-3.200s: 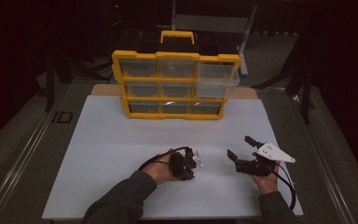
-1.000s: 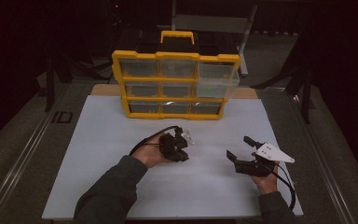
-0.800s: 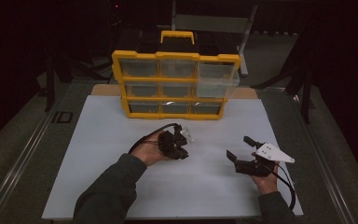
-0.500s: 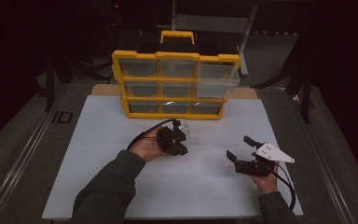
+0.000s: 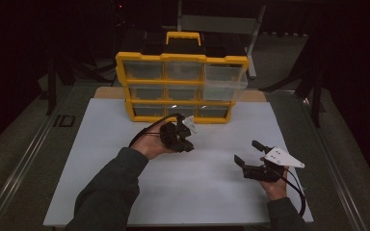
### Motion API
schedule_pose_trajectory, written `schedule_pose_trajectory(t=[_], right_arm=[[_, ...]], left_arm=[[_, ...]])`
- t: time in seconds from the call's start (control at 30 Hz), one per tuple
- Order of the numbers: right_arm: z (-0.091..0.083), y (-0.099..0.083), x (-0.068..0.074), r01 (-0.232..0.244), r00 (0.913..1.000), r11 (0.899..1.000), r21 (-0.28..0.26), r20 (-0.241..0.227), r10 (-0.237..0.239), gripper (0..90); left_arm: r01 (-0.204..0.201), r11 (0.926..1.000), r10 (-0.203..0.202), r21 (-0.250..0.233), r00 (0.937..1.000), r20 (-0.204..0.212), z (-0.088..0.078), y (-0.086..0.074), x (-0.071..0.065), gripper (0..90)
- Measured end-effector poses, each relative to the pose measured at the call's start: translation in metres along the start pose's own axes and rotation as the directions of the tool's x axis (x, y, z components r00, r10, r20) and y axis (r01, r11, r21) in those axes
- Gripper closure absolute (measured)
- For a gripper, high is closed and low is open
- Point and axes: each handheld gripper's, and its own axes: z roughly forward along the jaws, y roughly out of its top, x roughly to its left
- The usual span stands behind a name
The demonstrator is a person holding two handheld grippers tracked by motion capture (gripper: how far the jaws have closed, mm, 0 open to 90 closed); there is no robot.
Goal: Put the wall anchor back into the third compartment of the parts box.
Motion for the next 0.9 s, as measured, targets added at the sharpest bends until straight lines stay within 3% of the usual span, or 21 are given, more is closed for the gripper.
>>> schedule_pose_trajectory(t=[0.57,0.9], right_arm=[[0.0,0.0,0.0,0.0,1.0,1.0,-0.001,0.001,0.0,10.9],[-0.001,0.0,0.0,0.002,1.0,1.0,-0.002,0.0,-0.002,11.0]], left_arm=[[-0.01,0.9994,0.009,-0.033,0.9989,-0.047,-0.032,0.021,0.021,84.7],[-0.035,0.9979,0.032,-0.054,0.9972,-0.068,-0.047,0.036,0.025,84.7]])
